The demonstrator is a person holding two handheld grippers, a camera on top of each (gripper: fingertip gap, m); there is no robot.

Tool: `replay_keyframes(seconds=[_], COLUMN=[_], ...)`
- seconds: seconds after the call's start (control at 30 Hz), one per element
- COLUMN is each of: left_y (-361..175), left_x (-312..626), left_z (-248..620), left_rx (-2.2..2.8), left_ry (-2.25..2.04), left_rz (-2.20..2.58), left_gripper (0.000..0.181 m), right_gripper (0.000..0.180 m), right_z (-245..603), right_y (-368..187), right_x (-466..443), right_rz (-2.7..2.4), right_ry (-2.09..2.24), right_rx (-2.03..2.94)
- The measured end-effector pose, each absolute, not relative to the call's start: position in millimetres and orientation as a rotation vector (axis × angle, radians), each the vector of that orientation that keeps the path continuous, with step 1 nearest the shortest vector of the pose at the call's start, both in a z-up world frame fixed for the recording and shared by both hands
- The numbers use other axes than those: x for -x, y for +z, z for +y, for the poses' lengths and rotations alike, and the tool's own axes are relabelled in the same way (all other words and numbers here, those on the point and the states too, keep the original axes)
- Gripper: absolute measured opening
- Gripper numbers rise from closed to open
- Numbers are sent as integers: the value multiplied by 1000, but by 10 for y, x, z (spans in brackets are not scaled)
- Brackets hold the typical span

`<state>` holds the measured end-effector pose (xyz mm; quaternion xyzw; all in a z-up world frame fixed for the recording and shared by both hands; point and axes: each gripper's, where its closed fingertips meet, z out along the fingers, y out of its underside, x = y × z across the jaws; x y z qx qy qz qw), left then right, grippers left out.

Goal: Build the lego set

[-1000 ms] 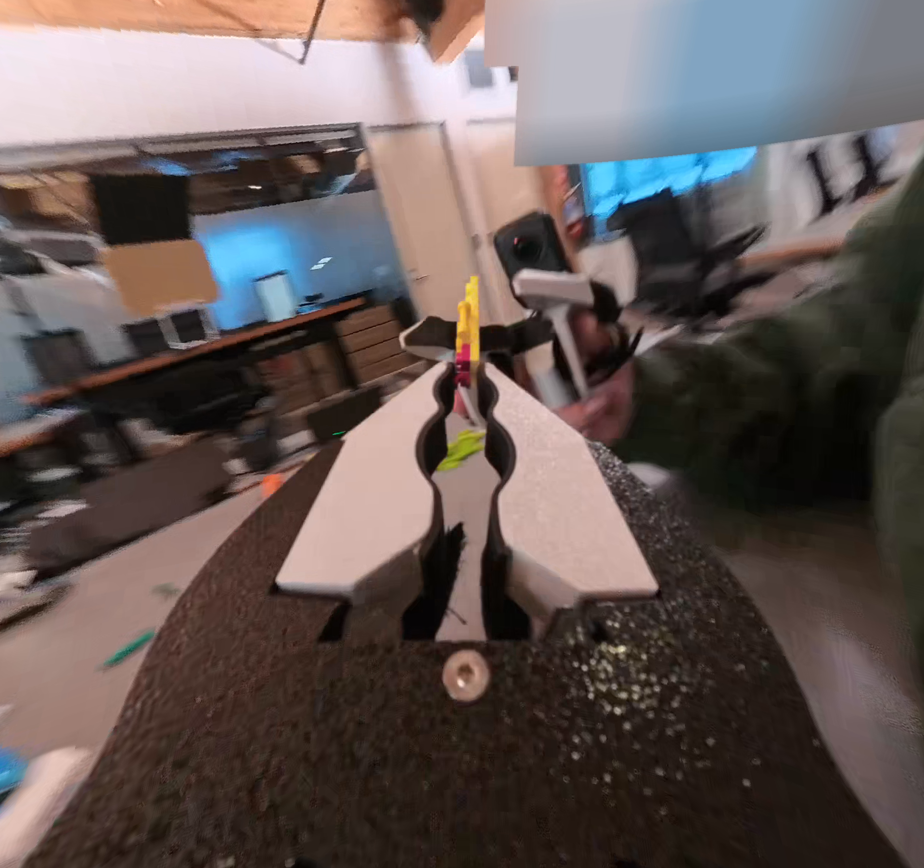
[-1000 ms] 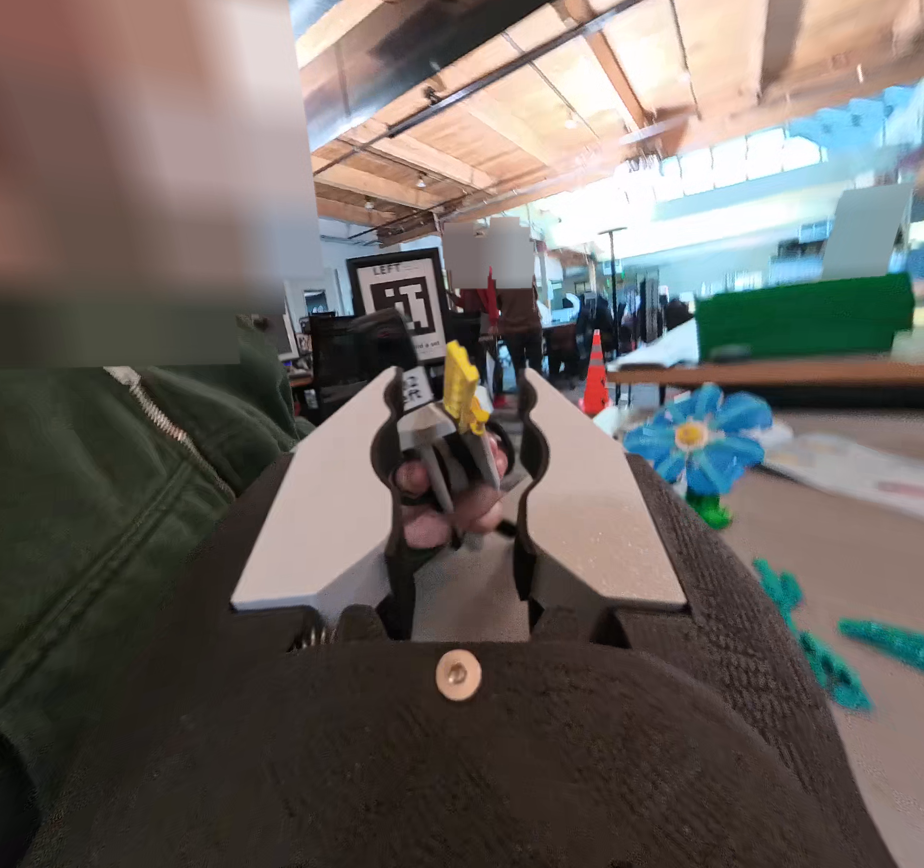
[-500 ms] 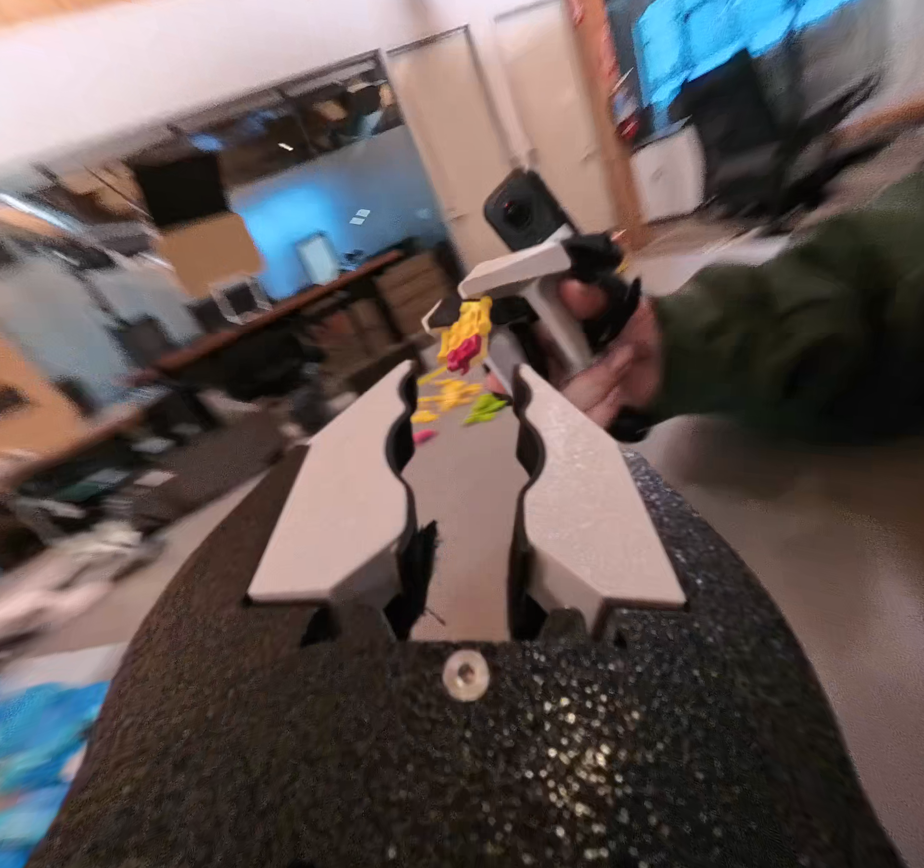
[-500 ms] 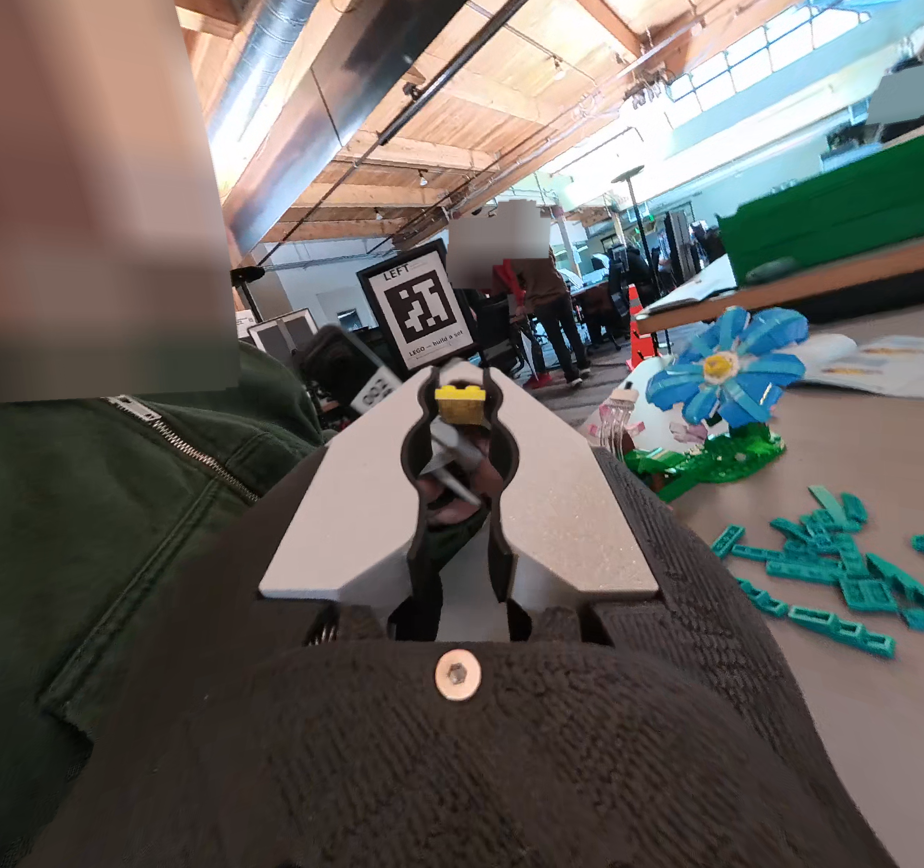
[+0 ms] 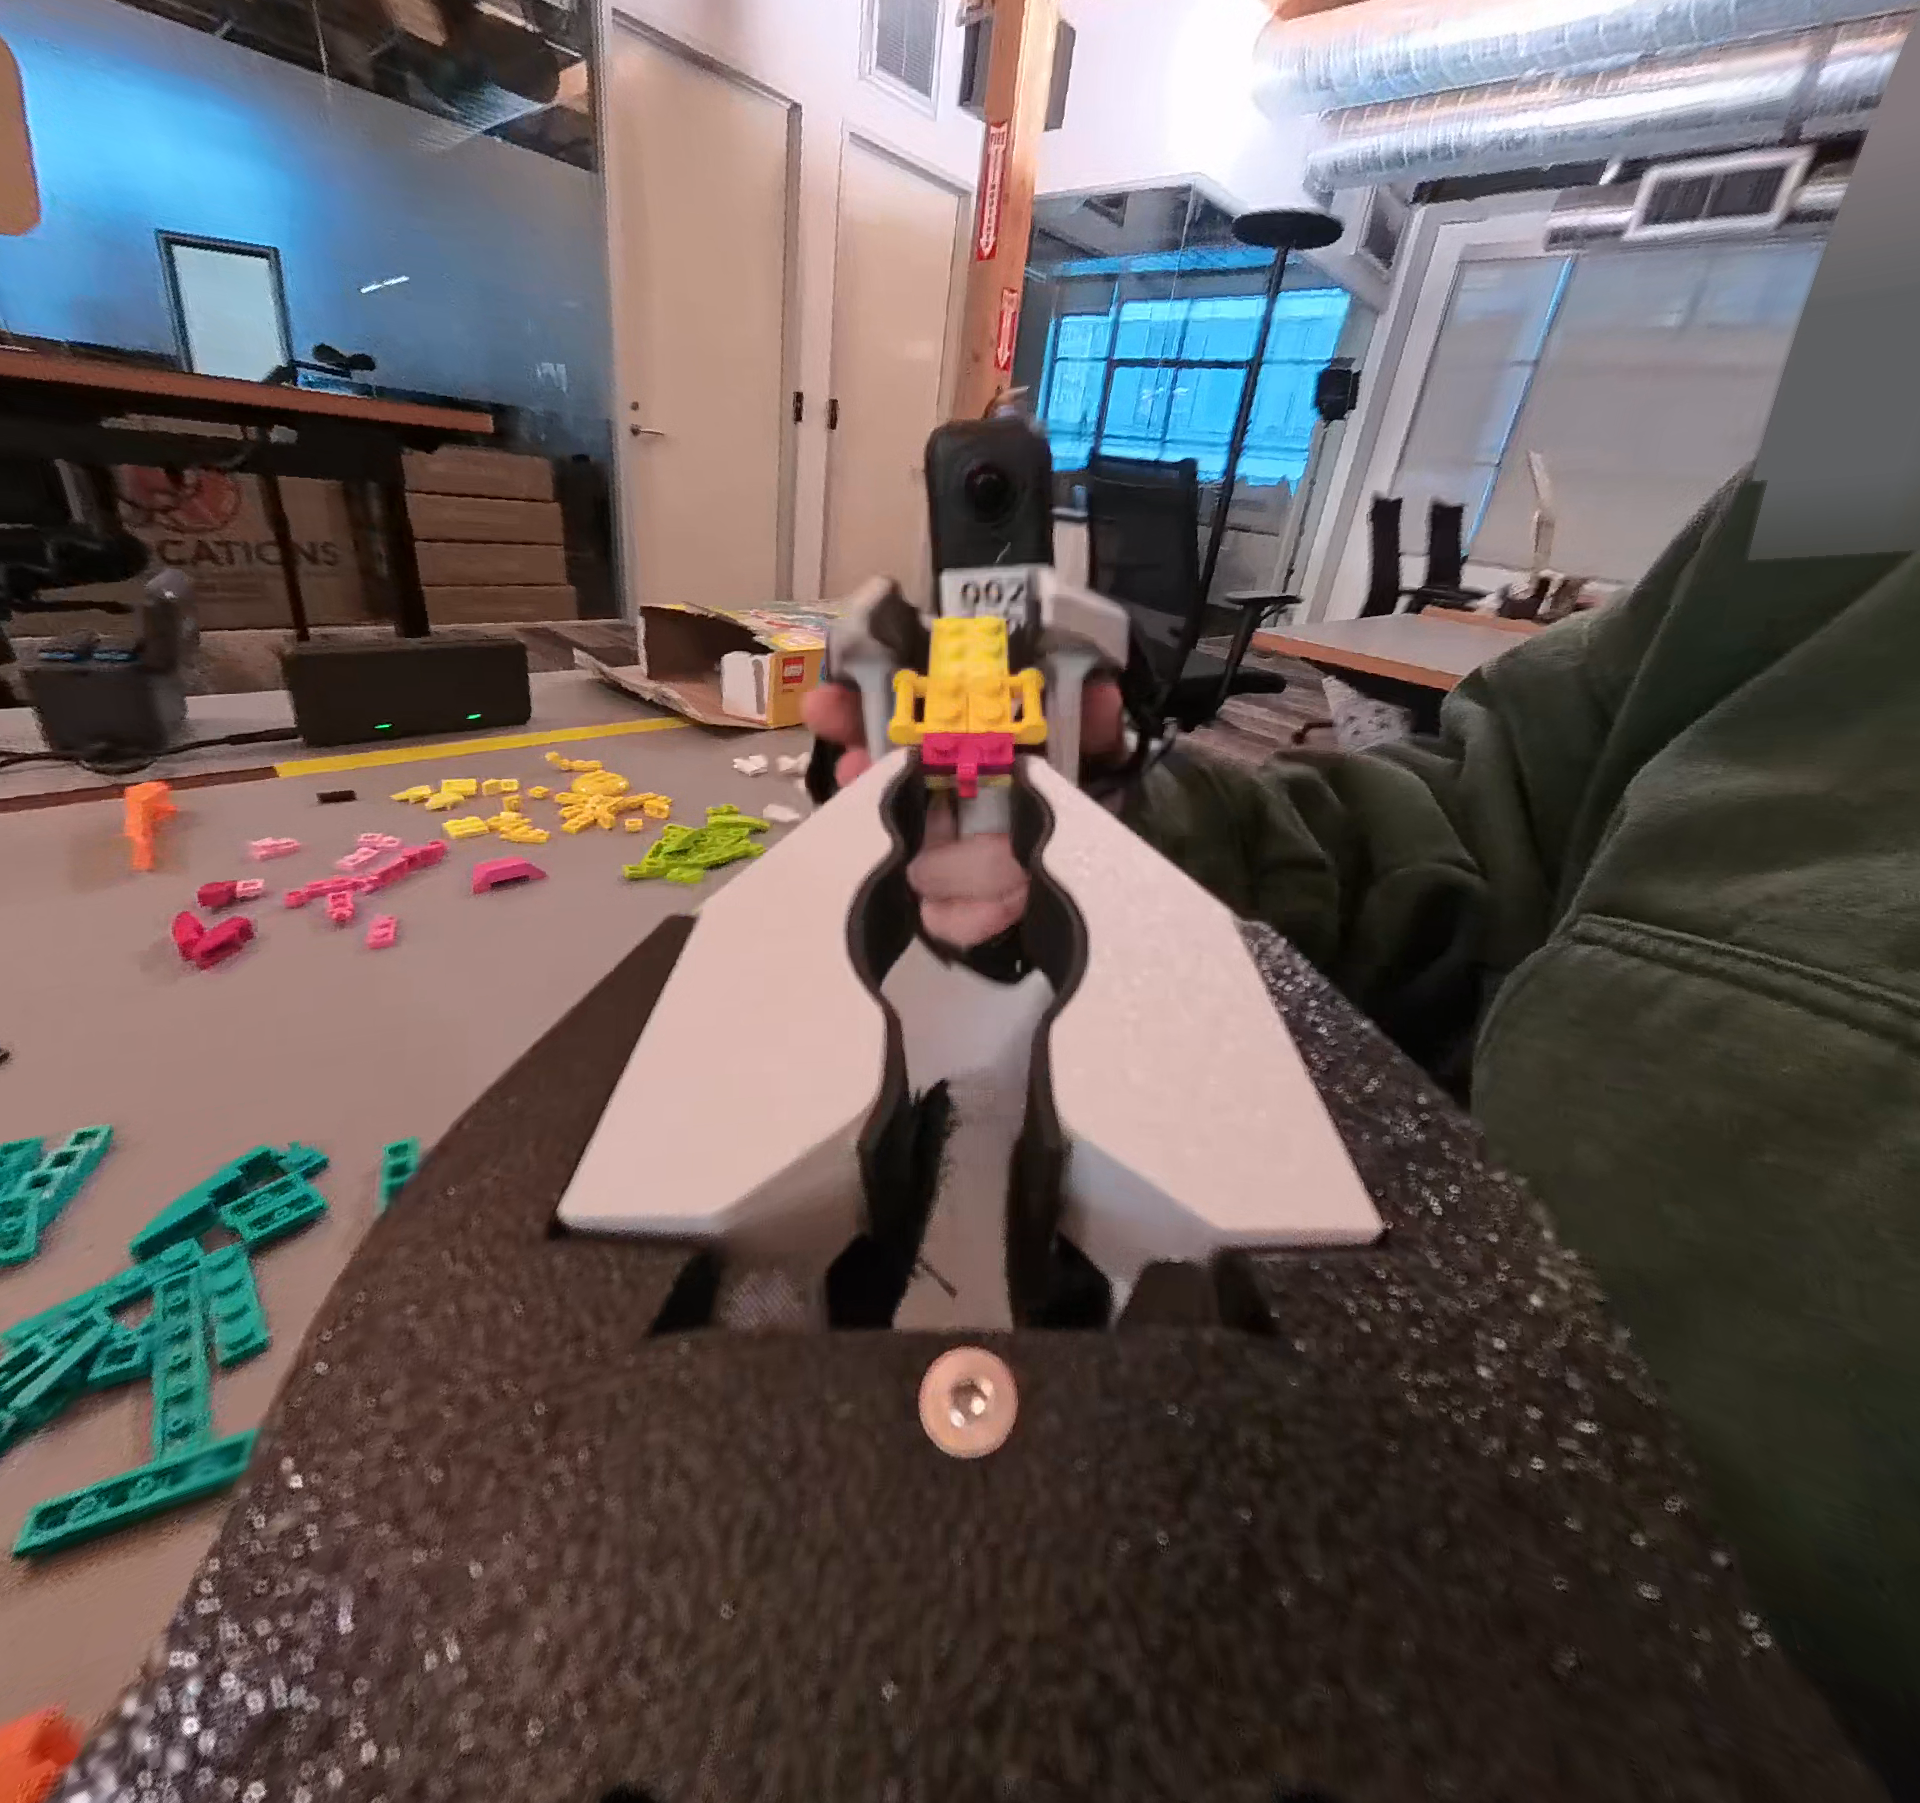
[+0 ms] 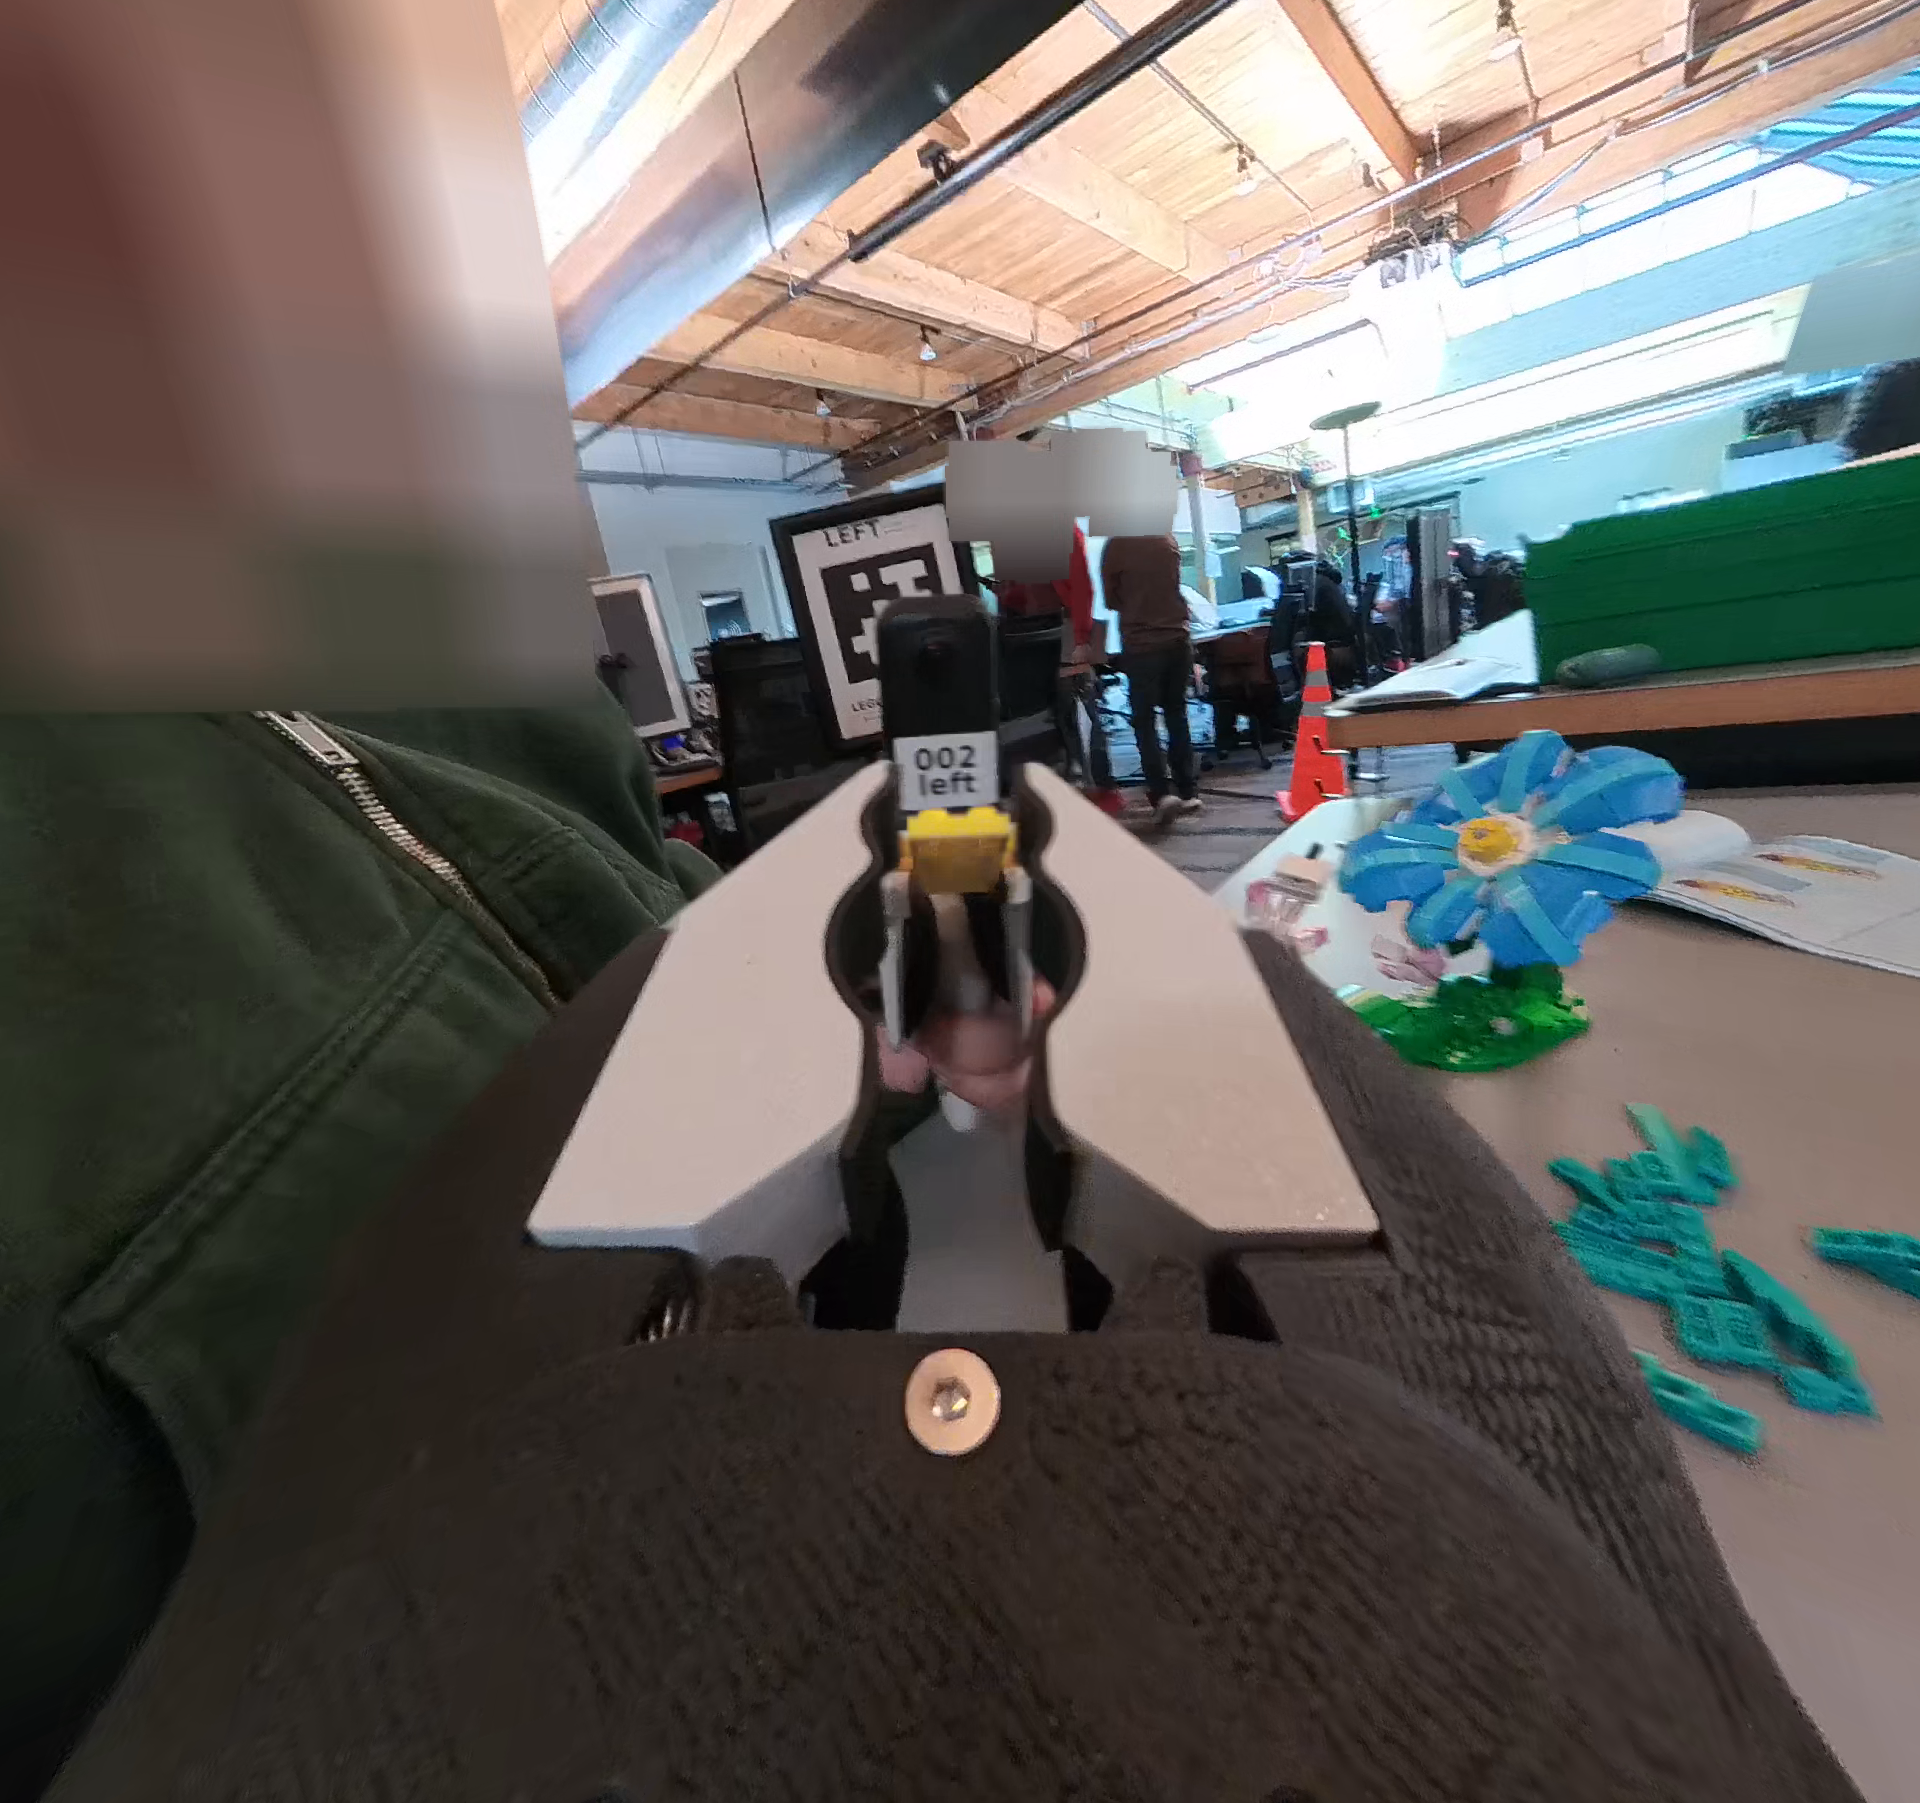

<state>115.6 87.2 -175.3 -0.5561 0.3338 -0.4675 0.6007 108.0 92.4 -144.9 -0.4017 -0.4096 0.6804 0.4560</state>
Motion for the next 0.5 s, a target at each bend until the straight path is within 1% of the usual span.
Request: replay_keyframes(seconds=[0.03,0.07,0.17,0.2,0.23,0.33,0.5], left_y=[-1787,-1826,-1983,-2031,-2069,-2120,-2137], left_x=[-1140,-1128,-1148,-1164,-1179,-1216,-1204], left_z=[894,913,980,1006,1032,1073,1116], left_rx=[1300,1310,1352,1361,1365,1365,1367], left_ry=[-1043,-1001,-868,-827,-789,-740,-714], left_rz=[781,793,848,865,879,911,937], left_gripper=[14,14,14,14,14,14,14], right_gripper=[34,41,38,31,28,29,30], right_z=[1054,1284,2351,2683,2933,3368,3669], right_y=[-1463,-1520,-1932,-2070,-2195,-2553,-2973], right_x=[-1116,-1176,-1619,-1821,-1983,-2208,-2321], right_rz=[-1018,-1029,-1035,-1021,-1037,-1151,-1297], right_ry=[1604,1479,889,722,607,491,441], right_rx=[1038,1128,1525,1641,1725,1909,2116])
